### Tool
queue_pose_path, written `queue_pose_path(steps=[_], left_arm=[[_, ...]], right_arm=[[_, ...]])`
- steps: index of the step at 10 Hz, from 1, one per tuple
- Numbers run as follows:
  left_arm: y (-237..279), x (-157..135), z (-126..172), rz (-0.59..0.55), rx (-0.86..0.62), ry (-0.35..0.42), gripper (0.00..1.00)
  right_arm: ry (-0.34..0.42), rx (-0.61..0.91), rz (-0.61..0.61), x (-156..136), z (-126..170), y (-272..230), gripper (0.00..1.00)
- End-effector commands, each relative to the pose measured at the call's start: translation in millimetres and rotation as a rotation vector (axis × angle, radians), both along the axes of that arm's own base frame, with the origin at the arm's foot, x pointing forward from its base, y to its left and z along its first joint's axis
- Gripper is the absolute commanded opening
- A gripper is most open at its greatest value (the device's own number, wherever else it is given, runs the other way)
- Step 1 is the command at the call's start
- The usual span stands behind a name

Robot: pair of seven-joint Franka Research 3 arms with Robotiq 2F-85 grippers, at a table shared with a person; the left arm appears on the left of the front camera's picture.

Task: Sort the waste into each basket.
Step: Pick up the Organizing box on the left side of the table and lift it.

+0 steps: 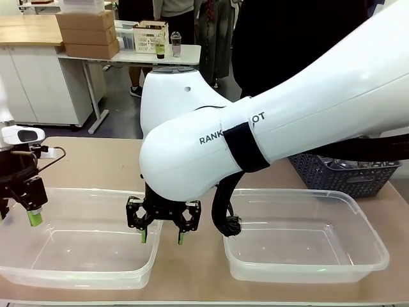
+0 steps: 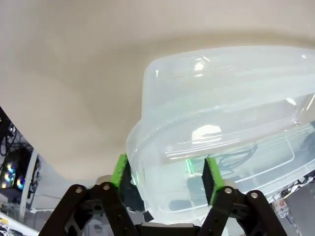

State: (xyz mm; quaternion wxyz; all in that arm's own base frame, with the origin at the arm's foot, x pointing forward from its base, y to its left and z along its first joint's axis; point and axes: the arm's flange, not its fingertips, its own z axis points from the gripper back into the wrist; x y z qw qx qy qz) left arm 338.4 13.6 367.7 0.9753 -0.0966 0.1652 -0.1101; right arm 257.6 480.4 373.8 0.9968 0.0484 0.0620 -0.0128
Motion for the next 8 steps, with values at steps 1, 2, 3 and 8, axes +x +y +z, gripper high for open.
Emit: queue_pose_path(steps=[1, 2, 3, 8], left_arm=[[-5.0, -133.0, -69.6, -0.015, -0.034, -0.045, 0.40], [-4.9, -134.6, -69.9, -0.017, -0.036, -0.042, 0.00], [-4.9, -135.3, -69.4, -0.022, -0.038, -0.041, 0.16], [-3.4, -135.2, -66.6, -0.023, -0.037, -0.049, 0.00]], right_arm=[[-0.021, -0.011, -0.034, 3.9, 0.4, 14.0, 0.00], [-0.030, -0.021, -0.037, 4.6, 0.9, 16.7, 0.00], [-0.027, -0.024, -0.036, 5.2, 0.9, 18.1, 0.14], [-0.006, -0.051, -0.054, 5.5, 1.2, 16.1, 0.00]])
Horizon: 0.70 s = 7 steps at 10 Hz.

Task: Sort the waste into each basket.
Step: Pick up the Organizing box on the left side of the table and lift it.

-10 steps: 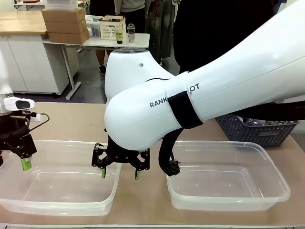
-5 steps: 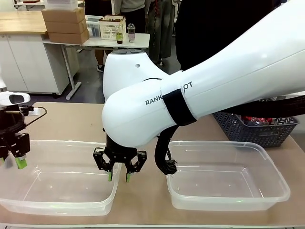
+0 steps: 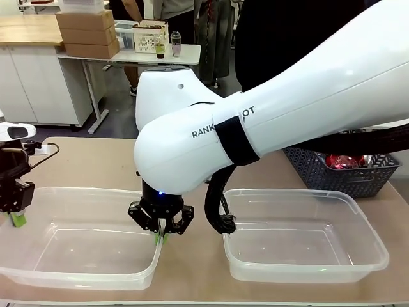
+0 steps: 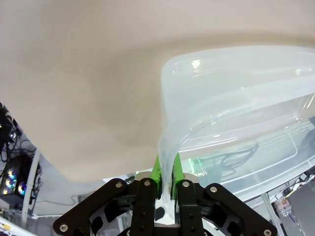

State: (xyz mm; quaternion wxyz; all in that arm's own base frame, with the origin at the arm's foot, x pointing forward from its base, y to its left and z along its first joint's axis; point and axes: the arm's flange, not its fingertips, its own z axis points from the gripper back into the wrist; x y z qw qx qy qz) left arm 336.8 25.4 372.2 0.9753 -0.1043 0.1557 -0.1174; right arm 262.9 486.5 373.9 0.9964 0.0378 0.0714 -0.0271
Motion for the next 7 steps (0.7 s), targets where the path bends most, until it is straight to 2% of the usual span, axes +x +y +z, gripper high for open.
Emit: queue_pose_path(steps=[1, 3, 5, 7], left_arm=[[-14.7, -132.2, -68.6, 0.000, -0.017, -0.040, 0.00], [-13.7, -125.2, -54.5, 0.058, 0.000, -0.064, 0.00], [-16.4, -115.1, -18.4, 0.128, 0.026, -0.056, 0.00], [-24.5, -96.5, 36.7, 0.178, 0.051, -0.024, 0.00]], right_arm=[[-0.025, -0.031, -0.029, 0.3, 2.0, 9.1, 0.00], [-0.017, -0.041, -0.033, 1.3, 5.2, 5.7, 0.00], [0.015, -0.048, -0.033, 5.7, 19.4, -1.8, 0.00], [0.046, -0.081, -0.034, 23.6, 71.0, -20.8, 0.00]])
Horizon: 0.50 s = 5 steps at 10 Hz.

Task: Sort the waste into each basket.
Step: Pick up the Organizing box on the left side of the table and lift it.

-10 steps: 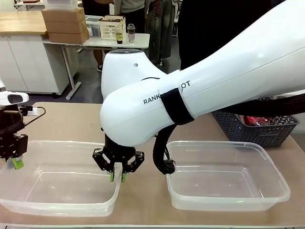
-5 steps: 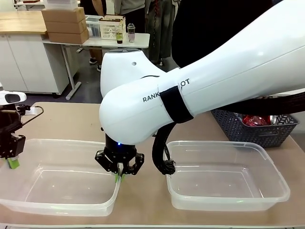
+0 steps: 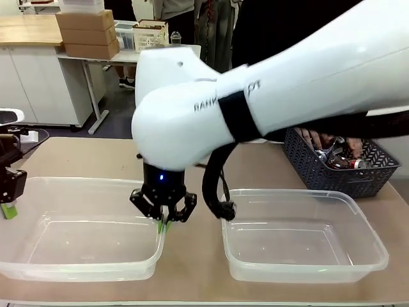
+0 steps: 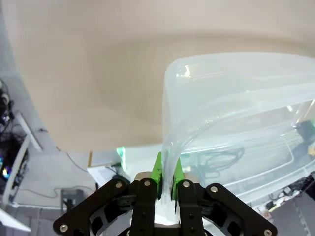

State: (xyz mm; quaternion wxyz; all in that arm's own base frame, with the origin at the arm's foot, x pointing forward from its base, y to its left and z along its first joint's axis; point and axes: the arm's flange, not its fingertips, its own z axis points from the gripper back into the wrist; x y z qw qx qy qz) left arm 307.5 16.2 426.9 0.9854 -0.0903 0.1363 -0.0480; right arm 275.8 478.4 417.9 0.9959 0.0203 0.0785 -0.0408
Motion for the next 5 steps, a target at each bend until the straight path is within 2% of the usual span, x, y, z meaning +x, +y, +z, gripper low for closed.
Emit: queue_pose_path(steps=[1, 2, 3, 4, 5], left_arm=[[-20.6, -54.4, 6.4, 0.054, -0.022, 0.002, 0.00], [-26.4, -40.0, 28.6, 0.067, -0.050, -0.017, 0.00], [-33.3, -24.0, 53.2, 0.095, -0.095, -0.077, 0.00], [-37.3, -12.5, 74.6, 0.131, -0.164, -0.109, 0.00], [-26.8, -28.0, 45.4, 0.059, -0.059, -0.046, 0.00]], right_arm=[[0.052, -0.041, -0.002, 23.3, 51.7, -21.3, 0.00], [0.094, -0.045, 0.020, 35.1, 70.4, -28.0, 0.00], [0.160, -0.040, 0.042, 45.4, 82.2, -36.8, 0.00], [0.197, -0.033, 0.076, 50.7, 83.0, -44.5, 0.00], [0.086, -0.038, 0.031, 26.2, 75.1, -28.7, 0.00]])
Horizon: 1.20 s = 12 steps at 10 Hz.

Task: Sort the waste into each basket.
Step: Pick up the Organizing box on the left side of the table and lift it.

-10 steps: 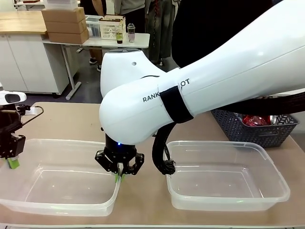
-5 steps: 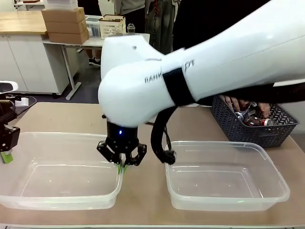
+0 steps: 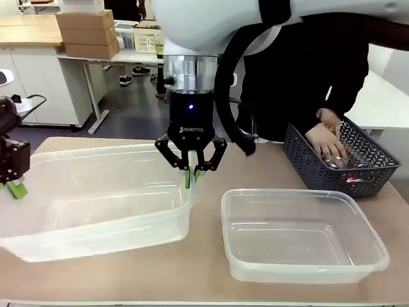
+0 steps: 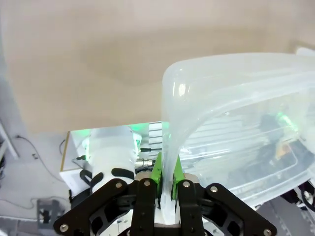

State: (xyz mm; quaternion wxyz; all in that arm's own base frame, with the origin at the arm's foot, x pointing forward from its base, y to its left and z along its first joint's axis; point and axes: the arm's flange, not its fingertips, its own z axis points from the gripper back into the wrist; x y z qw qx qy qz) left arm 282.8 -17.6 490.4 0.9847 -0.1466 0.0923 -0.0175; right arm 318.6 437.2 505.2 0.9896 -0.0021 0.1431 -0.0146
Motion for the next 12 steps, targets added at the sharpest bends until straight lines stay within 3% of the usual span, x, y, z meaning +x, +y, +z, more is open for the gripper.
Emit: queue_pose_path(steps=[1, 3, 4, 5, 6, 8, 11, 12], left_arm=[[7.0, -3.3, -18.0, -0.024, 0.047, 0.031, 0.00], [7.0, -3.3, -18.0, -0.024, 0.047, 0.031, 0.00], [3.9, -1.7, -14.6, -0.004, 0.029, 0.031, 0.07], [-10.4, 14.5, -10.8, 0.122, -0.017, 0.146, 0.07], [-30.5, 32.3, -4.6, 0.194, -0.021, 0.163, 0.07], [-81.5, 57.2, 7.4, 0.163, -0.085, 0.195, 0.07], [-167.0, 88.5, 28.7, 0.044, -0.107, 0.135, 0.07], [-181.6, 94.5, 28.3, 0.002, -0.094, 0.167, 0.07]], right_arm=[[-0.045, -0.004, -0.026, -16.7, -12.3, 12.6, 0.00], [-0.045, -0.004, -0.026, -16.7, -12.3, 12.6, 0.00], [-0.010, 0.000, 0.008, -11.5, -5.2, 9.6, 0.05], [-0.031, -0.002, 0.004, -13.4, -15.0, -10.6, 0.05], [-0.077, 0.023, 0.012, -14.9, -14.5, -34.6, 0.05], [-0.116, 0.033, 0.116, -13.0, -4.3, -66.0, 0.05], [-0.099, -0.087, 0.005, -25.0, 25.2, -96.8, 0.05], [-0.087, -0.089, -0.068, -27.7, 27.1, -96.0, 0.05]])
